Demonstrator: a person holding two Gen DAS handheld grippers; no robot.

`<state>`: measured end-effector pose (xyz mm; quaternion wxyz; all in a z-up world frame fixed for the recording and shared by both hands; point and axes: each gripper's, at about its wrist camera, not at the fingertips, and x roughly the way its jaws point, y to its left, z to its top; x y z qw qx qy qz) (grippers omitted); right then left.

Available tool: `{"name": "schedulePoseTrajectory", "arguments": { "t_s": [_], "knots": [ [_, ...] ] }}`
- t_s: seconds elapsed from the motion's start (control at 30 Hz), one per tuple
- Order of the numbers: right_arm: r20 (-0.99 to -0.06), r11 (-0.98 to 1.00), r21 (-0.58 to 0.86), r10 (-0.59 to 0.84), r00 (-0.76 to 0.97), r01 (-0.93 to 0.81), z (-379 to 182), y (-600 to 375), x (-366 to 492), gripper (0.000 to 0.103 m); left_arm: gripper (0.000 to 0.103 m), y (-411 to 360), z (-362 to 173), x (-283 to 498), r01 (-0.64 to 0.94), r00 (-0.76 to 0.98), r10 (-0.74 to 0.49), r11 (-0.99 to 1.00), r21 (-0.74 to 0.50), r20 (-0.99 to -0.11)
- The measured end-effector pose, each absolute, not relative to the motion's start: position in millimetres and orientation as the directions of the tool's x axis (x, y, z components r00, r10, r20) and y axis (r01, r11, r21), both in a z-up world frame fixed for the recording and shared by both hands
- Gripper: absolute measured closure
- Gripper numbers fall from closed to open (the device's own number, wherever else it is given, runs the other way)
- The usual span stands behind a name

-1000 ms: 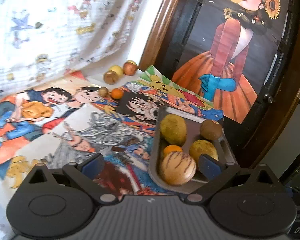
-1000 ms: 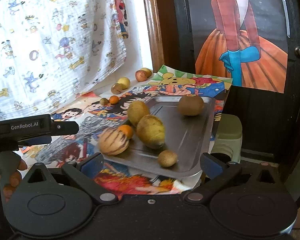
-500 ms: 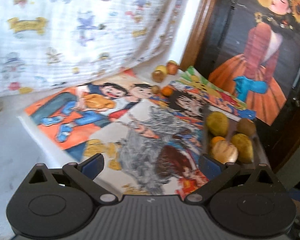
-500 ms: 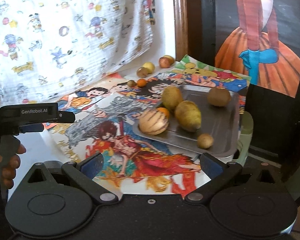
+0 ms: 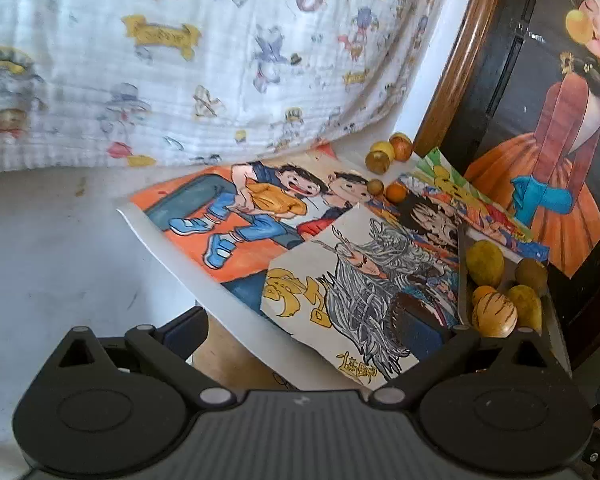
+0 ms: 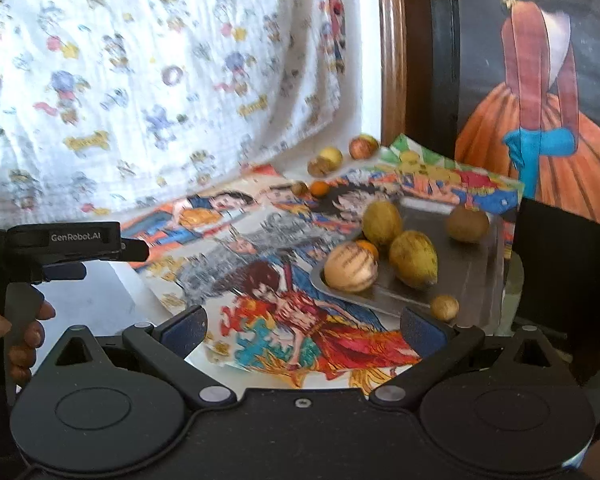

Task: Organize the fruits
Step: 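Withdraw both tools from the tray back over the drawings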

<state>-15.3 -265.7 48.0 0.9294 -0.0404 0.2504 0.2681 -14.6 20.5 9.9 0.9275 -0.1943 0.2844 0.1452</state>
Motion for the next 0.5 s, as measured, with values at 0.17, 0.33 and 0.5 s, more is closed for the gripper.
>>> {"name": "schedulePoseTrajectory", "arguments": {
  "t_s": [0.17,0.33,0.5],
  "knots": [
    [-0.391,0.843,0.070,0.515,0.762,-0.534,67,-277,-39,0.001,0.001,10,30,-42,-0.370,0.828,0.189,0.892,-0.259,-0.528],
    [-0.324,0.847,0.087,0.522,0.789,-0.524,79,-291,-53,0.001,0.000,-7,56,-64,-0.332,0.871,0.195,0.911,-0.247,-0.451],
    [-0.319,0.866,0.105,0.494,0.809,-0.488,83,-297,-46,0.001,0.000,-16,69,-72,-0.304,0.890,0.189,0.924,-0.230,-0.416]
  ]
}}
